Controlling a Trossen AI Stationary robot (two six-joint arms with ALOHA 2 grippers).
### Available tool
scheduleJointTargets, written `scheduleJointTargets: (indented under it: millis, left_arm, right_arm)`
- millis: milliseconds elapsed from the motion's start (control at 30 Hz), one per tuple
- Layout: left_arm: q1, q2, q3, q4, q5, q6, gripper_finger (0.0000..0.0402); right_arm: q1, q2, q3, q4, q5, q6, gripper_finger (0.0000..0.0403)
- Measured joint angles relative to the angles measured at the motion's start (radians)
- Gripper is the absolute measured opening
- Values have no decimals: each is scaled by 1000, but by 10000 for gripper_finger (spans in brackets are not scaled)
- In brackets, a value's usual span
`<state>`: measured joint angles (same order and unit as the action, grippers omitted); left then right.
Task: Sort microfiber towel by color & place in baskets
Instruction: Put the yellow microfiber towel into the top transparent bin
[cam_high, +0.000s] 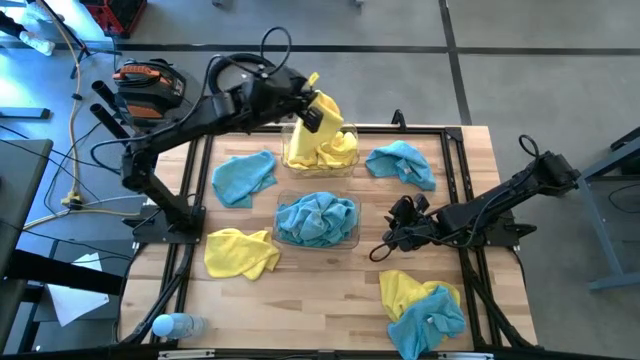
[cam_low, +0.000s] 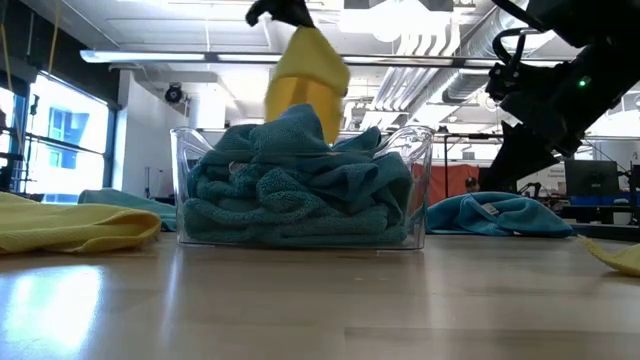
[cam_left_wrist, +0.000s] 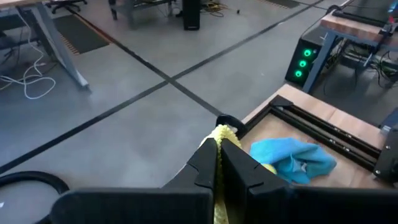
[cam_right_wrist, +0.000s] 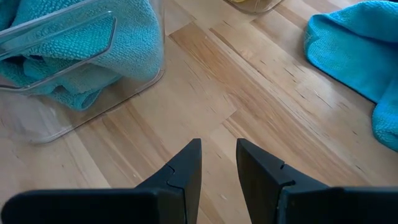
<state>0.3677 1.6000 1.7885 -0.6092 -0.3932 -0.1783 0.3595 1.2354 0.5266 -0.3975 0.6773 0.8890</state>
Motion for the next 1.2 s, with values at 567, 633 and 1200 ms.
scheduleJointTargets:
  millis: [567, 633, 1200]
  left_arm:
    - [53, 228, 25, -465, -253, -123, 0]
    - [51, 267, 25, -415, -196, -99, 0]
    - [107, 475, 24, -311, 63, -98, 0]
  right_arm:
    - [0, 0, 0, -9, 0, 0, 94]
    - [0, 0, 0, -9, 0, 0, 94]
    - [1, 1, 0, -8, -37, 39, 94]
